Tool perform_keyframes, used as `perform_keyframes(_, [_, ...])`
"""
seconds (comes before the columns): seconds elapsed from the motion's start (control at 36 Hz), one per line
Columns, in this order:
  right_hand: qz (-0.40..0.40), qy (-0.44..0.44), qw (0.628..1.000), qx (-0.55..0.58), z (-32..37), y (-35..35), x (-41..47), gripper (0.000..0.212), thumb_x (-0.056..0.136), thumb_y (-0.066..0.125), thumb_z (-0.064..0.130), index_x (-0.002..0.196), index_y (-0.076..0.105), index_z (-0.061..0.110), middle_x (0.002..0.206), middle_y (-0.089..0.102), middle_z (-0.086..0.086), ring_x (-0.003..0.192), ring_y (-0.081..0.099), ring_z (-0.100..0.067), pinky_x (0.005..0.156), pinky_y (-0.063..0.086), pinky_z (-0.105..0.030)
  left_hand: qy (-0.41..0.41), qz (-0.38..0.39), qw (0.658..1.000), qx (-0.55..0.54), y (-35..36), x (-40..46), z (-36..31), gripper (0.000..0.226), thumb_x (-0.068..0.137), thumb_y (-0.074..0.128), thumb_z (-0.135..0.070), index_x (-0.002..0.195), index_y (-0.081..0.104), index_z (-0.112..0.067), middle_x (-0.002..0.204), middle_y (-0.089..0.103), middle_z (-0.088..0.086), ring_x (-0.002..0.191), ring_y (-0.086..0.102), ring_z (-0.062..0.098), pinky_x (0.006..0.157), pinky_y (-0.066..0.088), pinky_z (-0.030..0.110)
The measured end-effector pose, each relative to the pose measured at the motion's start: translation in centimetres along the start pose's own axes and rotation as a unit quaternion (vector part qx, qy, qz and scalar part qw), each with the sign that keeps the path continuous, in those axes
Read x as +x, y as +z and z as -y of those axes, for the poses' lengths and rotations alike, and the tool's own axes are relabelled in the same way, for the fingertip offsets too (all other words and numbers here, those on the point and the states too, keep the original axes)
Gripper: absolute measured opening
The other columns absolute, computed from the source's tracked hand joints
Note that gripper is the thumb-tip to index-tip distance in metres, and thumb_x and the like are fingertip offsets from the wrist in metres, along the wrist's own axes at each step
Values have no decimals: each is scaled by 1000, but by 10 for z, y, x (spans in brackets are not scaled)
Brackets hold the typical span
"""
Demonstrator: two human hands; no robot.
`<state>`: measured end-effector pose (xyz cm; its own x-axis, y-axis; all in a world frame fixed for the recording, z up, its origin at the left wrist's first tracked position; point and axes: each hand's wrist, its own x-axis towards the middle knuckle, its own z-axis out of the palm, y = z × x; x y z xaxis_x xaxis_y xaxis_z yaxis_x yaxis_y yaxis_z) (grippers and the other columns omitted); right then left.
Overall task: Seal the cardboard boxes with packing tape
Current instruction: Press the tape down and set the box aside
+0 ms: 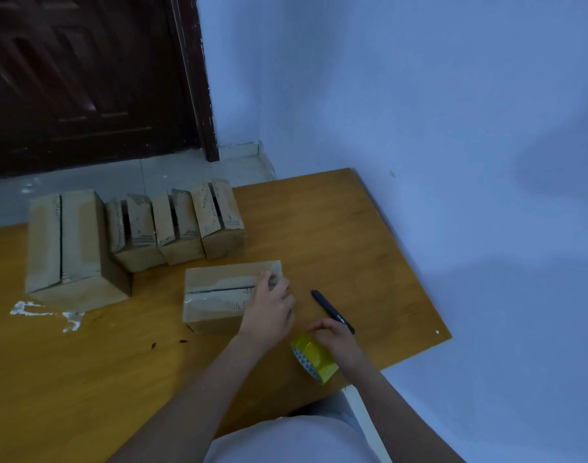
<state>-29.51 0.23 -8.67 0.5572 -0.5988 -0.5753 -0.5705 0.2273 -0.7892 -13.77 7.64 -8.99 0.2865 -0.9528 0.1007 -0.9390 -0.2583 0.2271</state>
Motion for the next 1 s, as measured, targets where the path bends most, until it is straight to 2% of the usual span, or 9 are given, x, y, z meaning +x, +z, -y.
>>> perform_keyframes(0.08, [0, -1, 1000, -4, 0, 1, 2, 13, 89, 54, 3, 87, 64, 12, 88, 60, 2, 81, 55, -6, 70, 42, -14, -20, 3, 1000, -16, 1, 1, -5, 16, 74, 72, -20, 88, 70, -14, 103, 58, 3, 114, 48, 38, 81, 54, 46])
perform_keyframes(0.28, [-1, 1, 1000, -15, 3, 1, 1, 12, 89, 54, 4, 89, 64, 10, 87, 59, 1, 81, 54, -8, 70, 42, -17, -82, 39, 994, -64, -5, 2, -17, 29, 93, 47, -19, 118, 61, -20, 125, 46, -1, 135, 25, 26, 102, 40, 40])
perform_keyframes(0.39, [3, 3, 1000, -26, 5, 1, 1, 12, 89, 53, 4, 87, 63, 10, 86, 58, 1, 79, 53, -9, 70, 42, -19, -115, 6, 986, -124, -6, 10, -14, 34, 96, 44, -11, 124, 60, -20, 120, 52, -1, 131, 31, 22, 103, 38, 35])
perform_keyframes(0.53, [6, 5, 999, -53, 9, -3, 3, 16, 90, 53, 4, 86, 65, 12, 88, 60, 2, 81, 54, -8, 69, 42, -18, -188, -89, 891, -405, -36, 14, 3, 31, 99, 41, -3, 124, 58, -12, 116, 52, -3, 112, 50, 14, 89, 38, 18])
perform_keyframes(0.61, [-3, 7, 998, -65, 13, -4, 5, 19, 90, 51, 3, 82, 66, 13, 88, 61, -4, 82, 56, -15, 67, 42, -19, -222, -161, 879, -391, -55, 3, 26, 30, 97, 42, -1, 122, 56, -10, 121, 48, -1, 111, 47, 11, 93, 38, 22])
perform_keyframes(0.69, [-1, -1, 996, -90, 21, -4, 9, 20, 91, 52, 5, 79, 66, 14, 86, 62, -5, 84, 58, -20, 69, 44, -24, -311, -192, 887, -284, -55, -16, 56, 27, 97, 47, -9, 123, 55, -9, 128, 44, 4, 120, 40, 18, 99, 38, 32])
perform_keyframes(0.78, [10, -24, 992, -121, 31, -3, 10, 19, 90, 55, 10, 76, 65, 18, 84, 63, 2, 81, 58, -12, 69, 44, -22, -395, -136, 883, -214, -47, -34, 82, 40, 96, 52, -24, 130, 48, -4, 138, 38, 16, 130, 29, 33, 105, 33, 45])
perform_keyframes(0.92, [31, -58, 979, -191, 45, 2, 14, 24, 89, 55, 9, 71, 61, 23, 80, 60, 7, 77, 54, -6, 71, 42, -25, -412, -16, 836, -363, -38, -50, 96, 80, 82, 52, -66, 142, 36, -15, 133, 45, 11, 123, 42, 33, 98, 42, 51])
perform_keyframes(1.0, [40, -65, 973, -216, 51, 5, 13, 20, 90, 54, 12, 73, 60, 21, 82, 58, 9, 78, 53, -5, 66, 40, -22, -412, -37, 811, -414, -43, -48, 90, 73, 86, 61, -50, 143, 33, -15, 131, 49, 9, 114, 52, 31, 90, 48, 45])
